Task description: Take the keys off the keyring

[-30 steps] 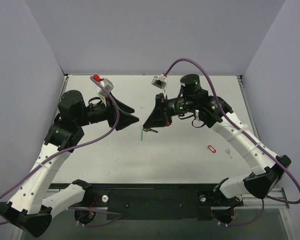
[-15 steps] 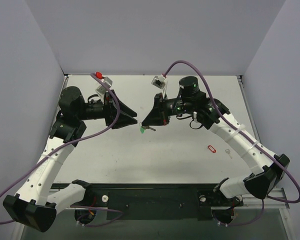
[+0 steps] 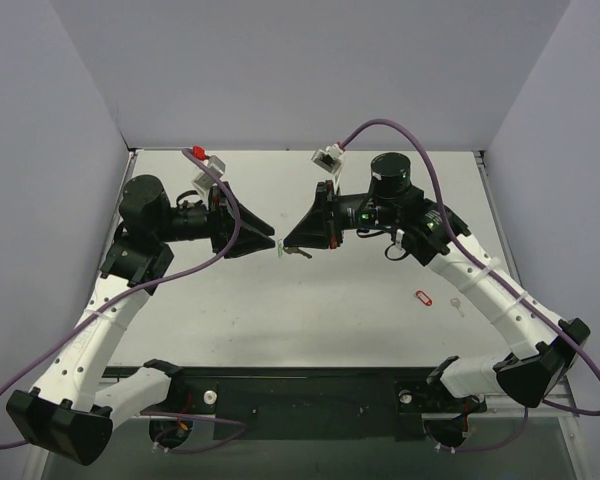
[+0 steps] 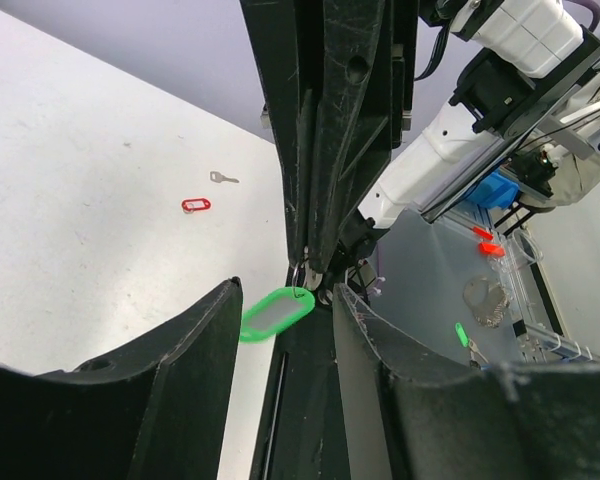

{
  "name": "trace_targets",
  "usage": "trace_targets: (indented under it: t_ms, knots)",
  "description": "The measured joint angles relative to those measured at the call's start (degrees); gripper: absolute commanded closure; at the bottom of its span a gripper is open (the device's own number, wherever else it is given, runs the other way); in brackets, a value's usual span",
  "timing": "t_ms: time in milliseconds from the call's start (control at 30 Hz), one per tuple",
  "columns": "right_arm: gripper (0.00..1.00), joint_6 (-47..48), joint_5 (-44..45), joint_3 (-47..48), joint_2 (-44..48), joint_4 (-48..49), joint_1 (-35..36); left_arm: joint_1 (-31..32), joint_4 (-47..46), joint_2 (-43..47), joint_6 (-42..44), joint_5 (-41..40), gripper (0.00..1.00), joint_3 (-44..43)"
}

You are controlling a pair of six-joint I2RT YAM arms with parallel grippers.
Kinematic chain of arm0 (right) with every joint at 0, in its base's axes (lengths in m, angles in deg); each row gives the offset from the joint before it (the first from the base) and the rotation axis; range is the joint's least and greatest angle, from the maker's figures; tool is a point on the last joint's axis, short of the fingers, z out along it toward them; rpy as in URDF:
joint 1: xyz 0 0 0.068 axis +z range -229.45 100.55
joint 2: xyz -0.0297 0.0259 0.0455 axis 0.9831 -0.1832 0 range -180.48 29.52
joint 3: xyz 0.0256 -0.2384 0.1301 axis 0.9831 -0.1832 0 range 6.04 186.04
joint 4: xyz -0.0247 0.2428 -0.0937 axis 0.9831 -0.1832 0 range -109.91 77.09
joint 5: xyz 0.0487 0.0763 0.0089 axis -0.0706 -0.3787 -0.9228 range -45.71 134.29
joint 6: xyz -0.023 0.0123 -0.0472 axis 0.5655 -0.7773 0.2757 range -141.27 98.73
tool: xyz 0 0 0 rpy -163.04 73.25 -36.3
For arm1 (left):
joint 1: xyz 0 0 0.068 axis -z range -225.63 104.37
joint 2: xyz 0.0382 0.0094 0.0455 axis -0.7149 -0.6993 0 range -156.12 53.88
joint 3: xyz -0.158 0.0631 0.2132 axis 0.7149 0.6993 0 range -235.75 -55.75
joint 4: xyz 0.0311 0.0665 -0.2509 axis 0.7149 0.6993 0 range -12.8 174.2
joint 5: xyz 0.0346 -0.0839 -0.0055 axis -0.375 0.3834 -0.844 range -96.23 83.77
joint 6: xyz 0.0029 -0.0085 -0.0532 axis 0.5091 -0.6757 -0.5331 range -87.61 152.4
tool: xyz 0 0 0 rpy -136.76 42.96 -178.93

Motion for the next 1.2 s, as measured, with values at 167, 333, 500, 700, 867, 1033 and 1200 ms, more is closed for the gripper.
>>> trace_targets:
  t_ms: [167,333,500,700,867,1033,1200]
  knots:
    - [1.00,-1.2,-0.3,-0.6,0.6,1.9,0.0,0.7,-0.3,-0.2,-0.2,0.0,0.51,0.1]
    - [1.00,-2.7,-0.7,-1.8,0.6,4.1,0.0,2.1,-0.3,-0.8,-0.3,0.0,0.56,0.1]
    - [1.00,-3.6,-1.1,-2.0,0.6,5.5,0.0,3.5,-0.4,-1.4,-0.3,-0.3,0.63,0.1]
    - [1.00,-3.8,-1.3,-2.4,0.6,6.1,0.0,3.8,-0.2,-1.7,-0.3,-0.5,0.61,0.0]
    - [1.00,-3.9,-1.5,-2.4,0.6,6.3,0.0,3.8,1.5,-1.8,0.9,-1.2,0.45,-1.2]
    - [1.00,-4.0,-1.6,-2.4,0.6,6.4,0.0,3.8,2.4,-1.8,1.7,-1.7,0.47,-2.3]
    - [1.00,-4.1,-1.6,-2.4,0.6,6.4,0.0,3.8,3.0,-1.8,2.0,-2.1,0.62,-2.3]
